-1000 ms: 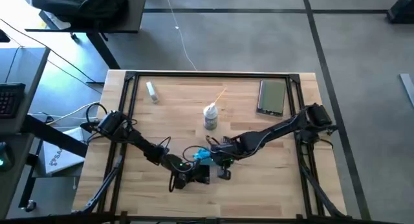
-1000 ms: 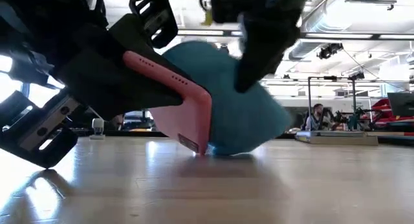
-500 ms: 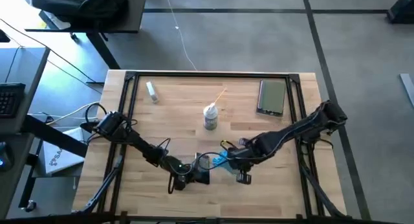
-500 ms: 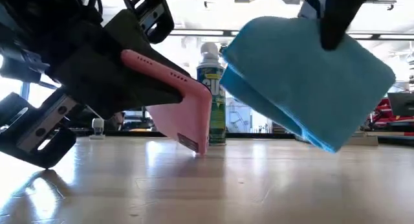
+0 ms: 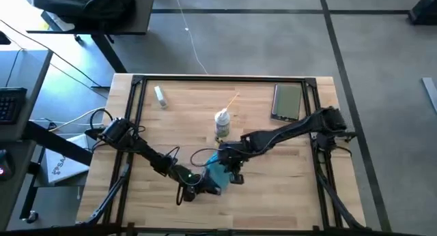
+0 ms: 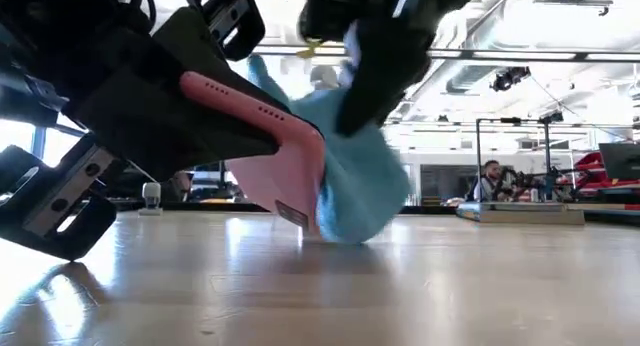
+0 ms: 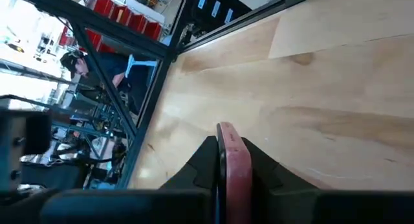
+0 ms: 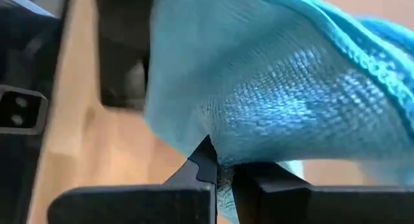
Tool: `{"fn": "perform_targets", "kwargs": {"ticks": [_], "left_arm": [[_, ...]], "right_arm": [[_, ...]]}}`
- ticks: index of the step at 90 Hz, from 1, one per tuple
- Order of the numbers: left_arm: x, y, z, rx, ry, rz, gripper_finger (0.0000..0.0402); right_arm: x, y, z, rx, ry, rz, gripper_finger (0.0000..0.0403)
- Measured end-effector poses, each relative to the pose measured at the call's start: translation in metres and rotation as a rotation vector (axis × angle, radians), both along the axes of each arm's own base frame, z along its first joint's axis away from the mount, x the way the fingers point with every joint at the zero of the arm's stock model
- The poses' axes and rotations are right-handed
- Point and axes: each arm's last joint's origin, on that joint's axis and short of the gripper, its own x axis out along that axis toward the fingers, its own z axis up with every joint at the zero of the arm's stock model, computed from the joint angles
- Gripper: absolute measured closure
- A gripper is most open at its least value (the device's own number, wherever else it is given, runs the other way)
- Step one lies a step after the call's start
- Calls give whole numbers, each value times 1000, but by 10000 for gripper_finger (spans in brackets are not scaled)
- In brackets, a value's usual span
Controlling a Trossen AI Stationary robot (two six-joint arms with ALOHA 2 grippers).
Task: Apply microfiber cloth
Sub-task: Wipe the back and front of the cellphone with the blue microfiber cloth
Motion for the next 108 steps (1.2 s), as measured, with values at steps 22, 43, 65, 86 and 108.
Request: {"fn": "perform_targets", "kwargs": {"ticks": [22, 43, 65, 86, 108], "left_arm": [[1, 2, 0, -4, 6, 13, 389], [2, 4, 0, -12, 11, 19, 389], [2, 4, 0, -5, 4, 29, 389], [2, 2, 2, 43, -52, -39, 389], [6, 1, 5, -11, -43, -28, 389]], "right_arm": [[19, 7, -11, -18, -169, 9, 403], [25, 9, -23, -86, -204, 40, 403], [20, 10, -31, -286, -170, -47, 403], [-12, 33, -51, -249, -250, -66, 403], [-65, 37, -76, 87, -550, -236, 403]]}}
